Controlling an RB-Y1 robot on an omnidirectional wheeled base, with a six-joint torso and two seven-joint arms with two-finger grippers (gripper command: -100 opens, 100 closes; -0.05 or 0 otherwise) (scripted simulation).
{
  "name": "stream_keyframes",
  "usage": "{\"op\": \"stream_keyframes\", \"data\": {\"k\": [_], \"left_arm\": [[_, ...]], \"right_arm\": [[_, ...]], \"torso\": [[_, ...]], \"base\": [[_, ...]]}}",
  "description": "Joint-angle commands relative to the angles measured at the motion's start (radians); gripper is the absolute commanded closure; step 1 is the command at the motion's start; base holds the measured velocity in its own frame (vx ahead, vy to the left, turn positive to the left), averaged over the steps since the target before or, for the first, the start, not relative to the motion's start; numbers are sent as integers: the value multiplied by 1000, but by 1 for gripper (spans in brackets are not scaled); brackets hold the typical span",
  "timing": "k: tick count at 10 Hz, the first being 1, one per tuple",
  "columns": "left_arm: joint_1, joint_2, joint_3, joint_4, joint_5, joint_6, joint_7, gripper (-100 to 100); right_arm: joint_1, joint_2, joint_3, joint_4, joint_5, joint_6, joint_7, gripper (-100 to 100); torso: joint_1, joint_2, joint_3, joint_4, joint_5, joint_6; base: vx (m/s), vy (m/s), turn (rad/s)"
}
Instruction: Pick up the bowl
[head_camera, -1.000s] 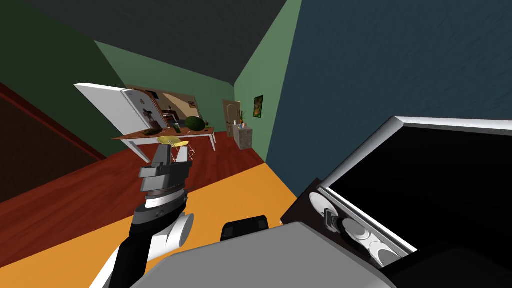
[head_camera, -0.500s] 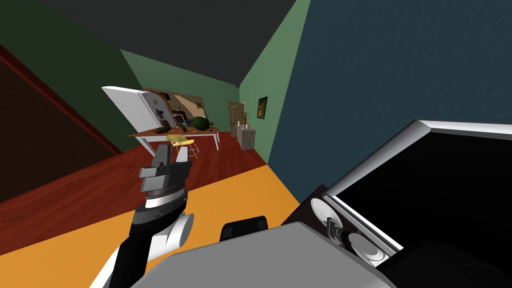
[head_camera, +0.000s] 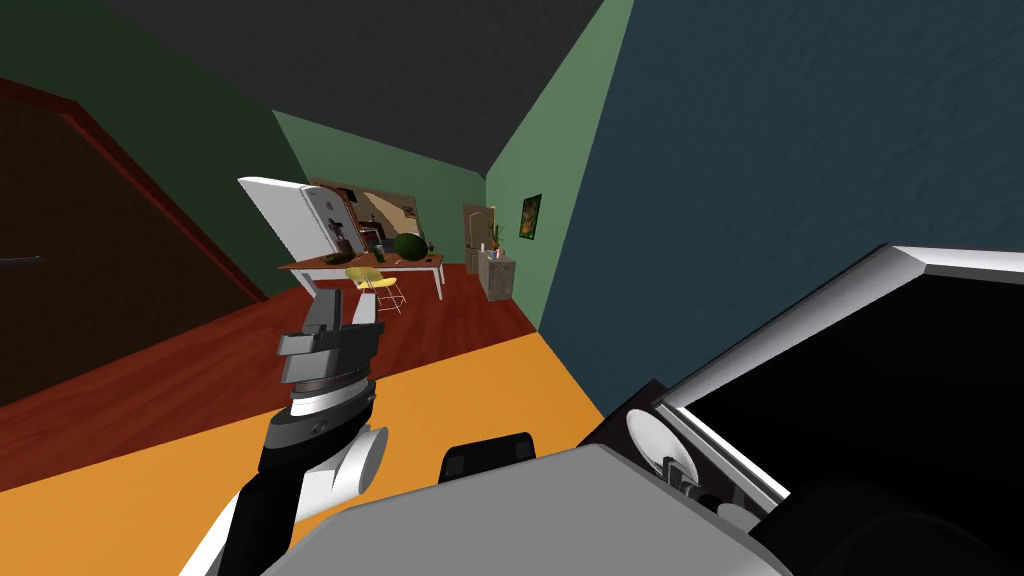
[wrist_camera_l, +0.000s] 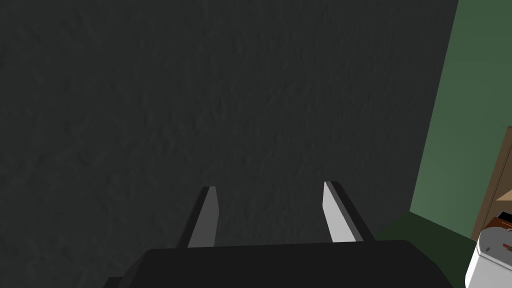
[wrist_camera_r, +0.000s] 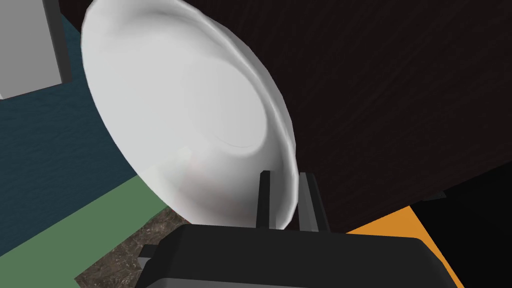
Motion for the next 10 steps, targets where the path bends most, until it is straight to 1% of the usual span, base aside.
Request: {"op": "stream_keyframes", "data": {"k": [1, 2, 3, 4, 5, 6, 8, 9, 10], "left_arm": [[0, 0, 0, 0, 0, 0, 0, 0], [0, 0, 0, 0, 0, 0, 0, 0], [0, 0, 0, 0, 0, 0, 0, 0], [0, 0, 0, 0, 0, 0, 0, 0], [0, 0, 0, 0, 0, 0, 0, 0], [0, 0, 0, 0, 0, 0, 0, 0], [0, 0, 0, 0, 0, 0, 0, 0], [0, 0, 0, 0, 0, 0, 0, 0], [0, 0, 0, 0, 0, 0, 0, 0]], "right_arm": [[29, -18, 29, -24, 10, 15, -38, 100], [29, -18, 29, -24, 10, 15, -38, 100], [77, 11, 18, -74, -19, 53, -15, 100], [109, 11, 18, -95, -19, 53, -15, 100], [116, 11, 18, -95, -19, 53, -15, 100], [150, 41, 6, -132, -48, 90, 9, 100], [202, 41, 6, -166, -48, 90, 9, 100], [227, 71, -5, -192, -76, 123, 32, 100], [254, 71, -5, -219, -76, 127, 32, 100]], "torso": [[0, 0, 0, 0, 0, 0], [0, 1, 0, 0, 0, 1], [1, 2, 1, 0, 0, 0], [-1, 0, 0, 0, 0, -2], [-2, -1, -1, -1, -1, 0], [-2, -1, -1, -1, 0, 0], [-3, -1, -1, -1, 0, -1], [-2, -1, -1, -1, 0, 0], [-2, -2, -1, -1, 0, -2]], "base": [[5, -6, -30], [-5, 5, -18], [20, -34, 194], [35, -51, 137], [23, -34, 0], [17, -48, 164], [24, -47, 68], [30, -48, 182], [38, -57, 123]]}}
